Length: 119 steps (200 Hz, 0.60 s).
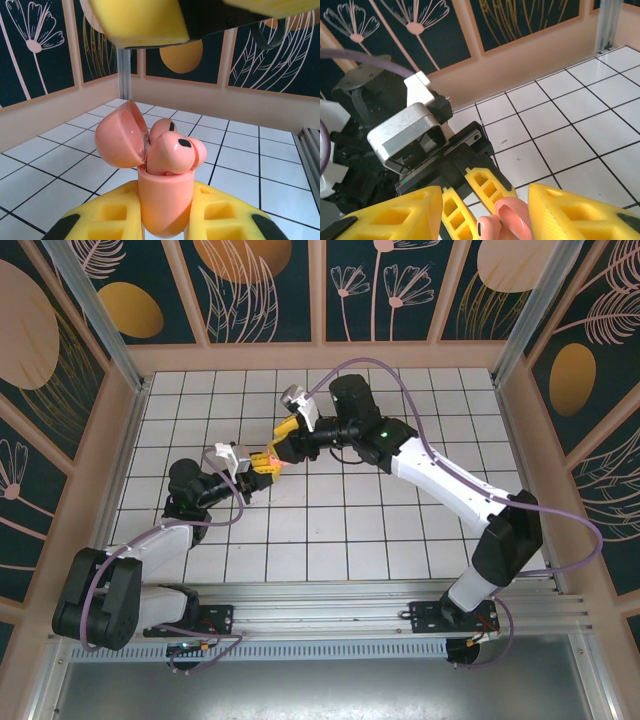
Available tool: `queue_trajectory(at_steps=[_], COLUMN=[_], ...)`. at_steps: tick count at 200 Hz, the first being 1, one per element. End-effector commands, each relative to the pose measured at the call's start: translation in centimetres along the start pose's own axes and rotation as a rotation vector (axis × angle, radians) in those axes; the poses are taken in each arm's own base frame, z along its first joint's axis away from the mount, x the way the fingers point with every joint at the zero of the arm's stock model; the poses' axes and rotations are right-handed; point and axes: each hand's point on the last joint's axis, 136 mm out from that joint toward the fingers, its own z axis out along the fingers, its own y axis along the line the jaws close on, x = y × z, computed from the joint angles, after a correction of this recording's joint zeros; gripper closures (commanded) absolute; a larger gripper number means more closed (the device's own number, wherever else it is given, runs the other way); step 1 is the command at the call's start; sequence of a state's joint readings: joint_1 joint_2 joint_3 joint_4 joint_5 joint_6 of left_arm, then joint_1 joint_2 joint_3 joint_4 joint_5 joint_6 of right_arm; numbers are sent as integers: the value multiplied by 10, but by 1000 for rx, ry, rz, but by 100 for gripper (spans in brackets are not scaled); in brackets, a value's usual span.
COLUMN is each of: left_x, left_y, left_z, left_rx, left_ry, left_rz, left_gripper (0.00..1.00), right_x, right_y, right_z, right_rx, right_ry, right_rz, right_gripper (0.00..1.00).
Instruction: Insert the wireless bluetooth earbuds into the charging case
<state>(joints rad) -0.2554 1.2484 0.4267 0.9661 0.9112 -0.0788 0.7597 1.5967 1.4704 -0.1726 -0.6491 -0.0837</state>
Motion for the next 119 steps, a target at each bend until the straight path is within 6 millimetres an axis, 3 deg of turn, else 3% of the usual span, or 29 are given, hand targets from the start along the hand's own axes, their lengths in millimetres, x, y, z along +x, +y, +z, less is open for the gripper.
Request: queue_trajectory(at_steps=[1, 59, 119], left_x=[-13, -11, -11], left_y=[1, 3, 4], left_z=[3, 3, 3], left_rx=[6, -12, -15], left_ry=[-20, -11, -11], left_rz=[55, 51, 48], left_gripper=[92, 92, 92], right_x=[-16, 19, 39], right_y=[-1, -25, -19], right_z=[-18, -44, -16], right_rx=[86, 387, 282], right_ry=[-65, -66, 16], right_rz=[67, 218, 245], right_gripper=[51, 26, 19])
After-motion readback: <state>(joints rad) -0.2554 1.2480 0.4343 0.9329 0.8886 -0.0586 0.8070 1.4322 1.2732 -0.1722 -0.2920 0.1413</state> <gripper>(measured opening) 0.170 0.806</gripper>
